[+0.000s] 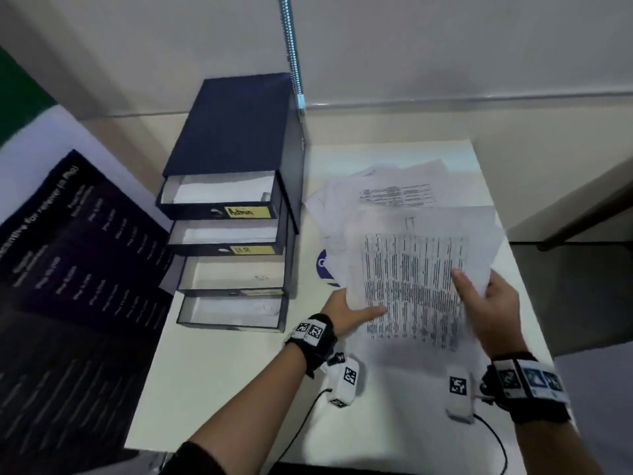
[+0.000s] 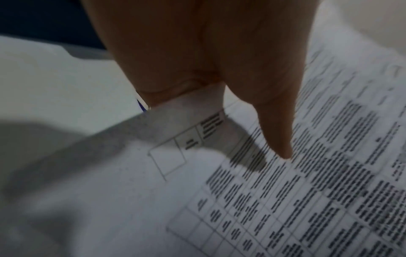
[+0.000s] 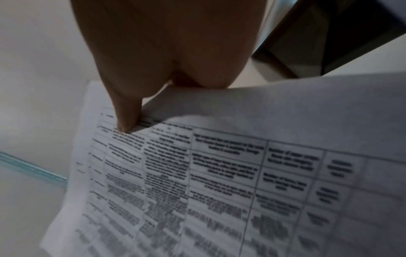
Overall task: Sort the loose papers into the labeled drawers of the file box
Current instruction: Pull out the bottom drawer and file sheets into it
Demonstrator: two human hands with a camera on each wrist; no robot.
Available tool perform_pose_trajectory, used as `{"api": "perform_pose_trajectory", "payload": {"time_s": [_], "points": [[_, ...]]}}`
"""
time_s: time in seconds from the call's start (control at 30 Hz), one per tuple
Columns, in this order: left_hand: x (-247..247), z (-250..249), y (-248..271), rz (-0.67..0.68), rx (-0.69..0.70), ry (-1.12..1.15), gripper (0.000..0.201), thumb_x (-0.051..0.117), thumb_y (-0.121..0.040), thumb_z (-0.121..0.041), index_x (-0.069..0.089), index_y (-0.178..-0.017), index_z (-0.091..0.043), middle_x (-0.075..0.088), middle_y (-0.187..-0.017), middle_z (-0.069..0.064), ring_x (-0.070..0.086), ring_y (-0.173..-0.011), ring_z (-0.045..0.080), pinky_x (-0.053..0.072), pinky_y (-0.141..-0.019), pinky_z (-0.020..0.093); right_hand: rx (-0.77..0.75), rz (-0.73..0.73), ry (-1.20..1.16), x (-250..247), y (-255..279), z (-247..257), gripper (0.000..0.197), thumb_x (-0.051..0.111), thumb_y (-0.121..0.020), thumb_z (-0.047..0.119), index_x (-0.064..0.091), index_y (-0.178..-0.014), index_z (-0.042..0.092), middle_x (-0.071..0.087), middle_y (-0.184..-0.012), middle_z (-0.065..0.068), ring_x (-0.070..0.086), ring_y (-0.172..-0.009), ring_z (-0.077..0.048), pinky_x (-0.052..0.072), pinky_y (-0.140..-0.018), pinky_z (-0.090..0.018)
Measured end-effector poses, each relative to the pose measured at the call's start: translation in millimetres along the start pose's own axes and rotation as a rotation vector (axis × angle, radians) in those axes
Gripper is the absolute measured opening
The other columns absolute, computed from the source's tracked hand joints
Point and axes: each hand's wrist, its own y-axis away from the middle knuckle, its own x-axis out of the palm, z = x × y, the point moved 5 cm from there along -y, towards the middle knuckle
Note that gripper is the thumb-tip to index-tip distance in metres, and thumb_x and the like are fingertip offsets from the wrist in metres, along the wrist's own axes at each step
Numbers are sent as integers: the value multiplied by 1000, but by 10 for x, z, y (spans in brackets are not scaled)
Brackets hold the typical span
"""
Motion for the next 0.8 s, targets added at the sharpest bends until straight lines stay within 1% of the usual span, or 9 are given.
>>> {"api": "perform_pose_trajectory", "payload": {"time_s": [0.1,0.17,0.27,0.33,0.4,0.47,0.6,0.73,0.8], "points": [[-455,31,284,-65,34,58,81,85,-56,-67,63,-121,-23,72,-113,-9,67,-107,9,54,-97,40,70,85,-98,386,-37,161,38,67,-91,25,59,-125,9,68,-101,12,67,-98,-5,52,-87,-26],[-778,84,525,-56,48,65,76,83,-65,-62,60,-127,-25,70,-121,-11,64,-113,6,49,-103,40,155,221,-49,736,-6,152,53,68,-91,25,46,-137,12,65,-103,14,66,-96,-7,51,-83,-25],[-1287,212,909,-82,46,229,60,76,-84,-35,53,-137,-16,66,-129,-4,62,-120,14,45,-108,41,267,478,-54,1321,209,91,79,69,-89,18,22,-151,32,66,-121,-3,69,-99,-14,56,-87,-36],[-1658,387,1157,-153,23,285,58,70,-89,-18,46,-142,-11,65,-130,3,62,-120,19,44,-108,44,324,607,-139,1721,423,79,90,69,-89,11,12,-152,40,57,-129,6,65,-107,-8,51,-97,-38],[-1993,592,1376,-246,-37,307,80,74,-84,-17,29,-150,-15,62,-132,6,62,-118,21,45,-107,45,320,730,-198,2101,644,132,88,69,-88,3,18,-151,37,47,-134,19,57,-112,9,48,-98,-24],[-2271,769,1607,-297,-72,301,92,75,-82,-13,17,-153,-23,60,-131,6,63,-113,20,49,-103,42,271,895,-105,2439,874,152,75,69,-88,3,35,-147,33,43,-140,24,45,-126,12,39,-102,-14],[-2644,1097,1956,-308,-101,294,83,60,-89,10,18,-153,-19,69,-115,2,71,-96,21,56,-91,32,395,1196,-13,2896,1344,55,42,69,-89,12,66,-124,36,49,-143,18,48,-132,-8,51,-93,-26],[-2725,1374,2145,-254,-155,292,77,58,-90,9,22,-152,-19,67,-119,12,72,-90,19,57,-78,24,625,1305,-85,3075,1647,-40,39,67,-90,5,67,-125,21,52,-139,7,70,-100,-14,58,-75,-27],[-2728,1481,2168,-280,-165,238,75,60,-90,6,27,-151,-21,57,-133,5,68,-99,14,50,-85,16,653,1324,-49,3130,1705,-99,39,68,-89,4,67,-125,19,53,-137,6,69,-106,-21,58,-82,-31]]}}
